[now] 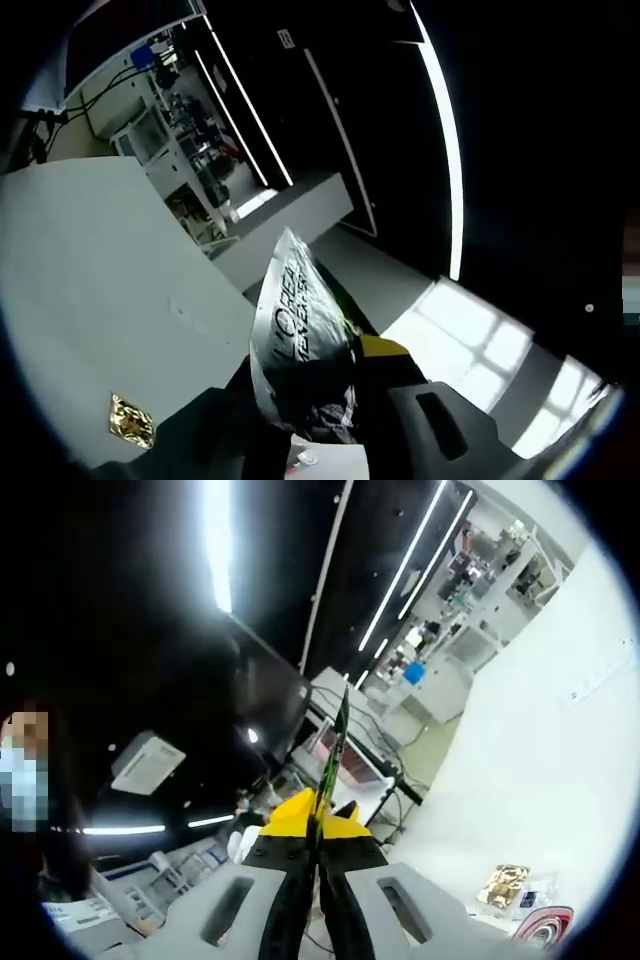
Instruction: Arrange the skincare products in the storage area until every visible bottle or jar stands upright without overlapping.
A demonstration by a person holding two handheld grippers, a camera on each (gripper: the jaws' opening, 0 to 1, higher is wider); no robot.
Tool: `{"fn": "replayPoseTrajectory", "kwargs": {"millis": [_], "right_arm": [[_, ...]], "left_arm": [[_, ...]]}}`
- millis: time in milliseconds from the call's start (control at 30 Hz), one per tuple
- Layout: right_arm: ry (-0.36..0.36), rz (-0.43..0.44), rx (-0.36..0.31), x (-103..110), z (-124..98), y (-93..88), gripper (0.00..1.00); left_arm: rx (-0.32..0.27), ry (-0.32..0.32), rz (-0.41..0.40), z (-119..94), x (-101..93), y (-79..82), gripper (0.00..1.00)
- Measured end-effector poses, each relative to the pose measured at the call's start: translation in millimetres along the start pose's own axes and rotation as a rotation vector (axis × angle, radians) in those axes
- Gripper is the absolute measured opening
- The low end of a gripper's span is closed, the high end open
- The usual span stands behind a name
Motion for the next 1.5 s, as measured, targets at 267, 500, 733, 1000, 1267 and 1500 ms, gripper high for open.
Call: {"fn": "replayPoseTrajectory", "kwargs": {"millis": [267,500,733,1000,1267,1500], "right_arm": [[0.001,0.066,-0.013,-7.2,-3.9,-10.5,0.01],[0.015,0.033,0.000,0.8,-7.1,-13.4,0.01],[-0.018,-0.017,0.060,-2.0,-11.8,-16.5,0.05],[-0.076,-0.107,0.121,-2.6,-24.1,-20.8,0.10],[-0.036,-0.171,0.196,4.3,-39.6,-21.8,0.11],[-0.003,-0.230,0.324,10.7,-45.7,-27.7,0.16]], "left_arm": [[0.003,-0.035,-0.080,-3.3,-3.5,-3.8,0.00],[0.005,-0.069,-0.076,-6.4,-9.4,-0.7,0.00],[0.039,-0.082,0.007,-9.3,-11.2,6.4,0.00],[0.145,-0.130,0.172,-18.0,-11.0,20.7,0.00],[0.314,-0.288,0.244,-28.5,-21.0,27.7,0.00],[0.470,-0.403,0.297,-33.8,-25.4,18.4,0.00]]}}
Point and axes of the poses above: the point that each gripper's makers call its tool centre point, and the gripper's own axes: z roughly forward along the fingers, x roughly to its left, y roughly out of its top, the point moved 9 cm from there along -z, roughly backward along the fingers, and after that the axes turned 14 degrees about z, right-handed, at the moved point
